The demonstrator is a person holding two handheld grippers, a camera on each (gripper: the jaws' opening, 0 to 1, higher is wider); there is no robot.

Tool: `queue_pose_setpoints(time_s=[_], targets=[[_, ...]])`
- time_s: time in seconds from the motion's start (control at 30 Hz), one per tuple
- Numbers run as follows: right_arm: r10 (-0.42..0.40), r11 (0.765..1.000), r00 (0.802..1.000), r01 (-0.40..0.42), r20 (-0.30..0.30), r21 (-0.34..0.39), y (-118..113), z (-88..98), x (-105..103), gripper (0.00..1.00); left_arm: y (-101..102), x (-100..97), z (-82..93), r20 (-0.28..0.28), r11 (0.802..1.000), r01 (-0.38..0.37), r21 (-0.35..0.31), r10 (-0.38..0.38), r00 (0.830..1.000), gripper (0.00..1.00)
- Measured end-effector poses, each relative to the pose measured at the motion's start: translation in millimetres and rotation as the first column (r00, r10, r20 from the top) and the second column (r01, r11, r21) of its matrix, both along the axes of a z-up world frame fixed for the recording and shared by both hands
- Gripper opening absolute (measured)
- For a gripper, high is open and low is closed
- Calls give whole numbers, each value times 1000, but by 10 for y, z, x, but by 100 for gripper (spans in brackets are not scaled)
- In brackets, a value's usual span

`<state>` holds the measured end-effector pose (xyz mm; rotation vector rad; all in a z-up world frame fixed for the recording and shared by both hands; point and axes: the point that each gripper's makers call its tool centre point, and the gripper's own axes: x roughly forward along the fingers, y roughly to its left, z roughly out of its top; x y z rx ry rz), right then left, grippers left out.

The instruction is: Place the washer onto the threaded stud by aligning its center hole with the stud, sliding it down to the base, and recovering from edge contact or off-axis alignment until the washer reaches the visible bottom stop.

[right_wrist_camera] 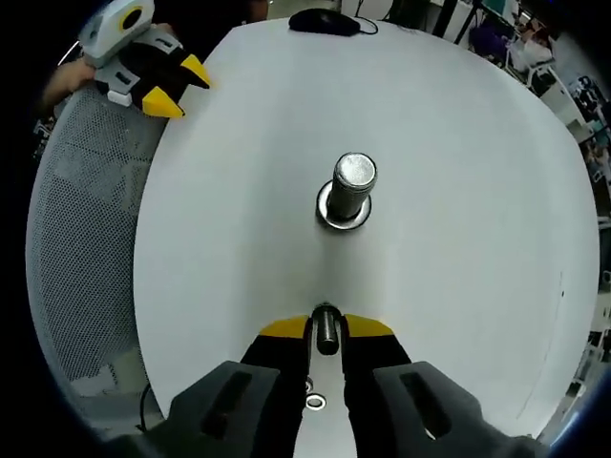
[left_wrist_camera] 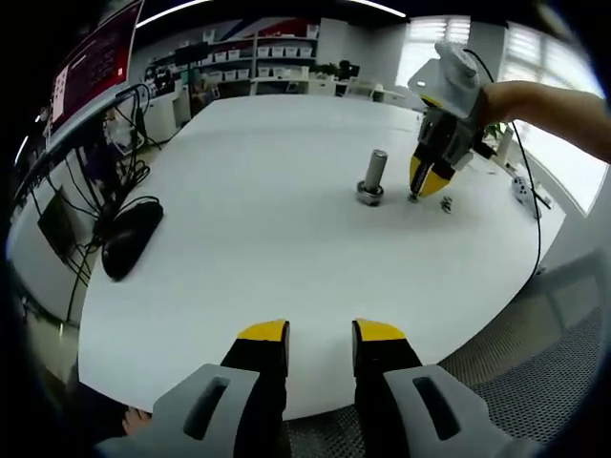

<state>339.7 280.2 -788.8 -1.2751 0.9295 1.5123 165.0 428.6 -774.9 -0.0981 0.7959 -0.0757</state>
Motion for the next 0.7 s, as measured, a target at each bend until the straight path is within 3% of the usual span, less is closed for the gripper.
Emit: queue_pose_setpoints(time_s=[0.27, 0.7], targets=[[-3, 999, 1000, 2, 12, 42, 23, -2, 26, 20, -3, 1, 0, 0, 1000, 1, -1, -1, 1000, 24], [-70, 992, 997, 66, 26, 106, -168, 139, 175, 24, -10, -3, -4, -3, 1000, 5, -1, -5, 1000, 24]])
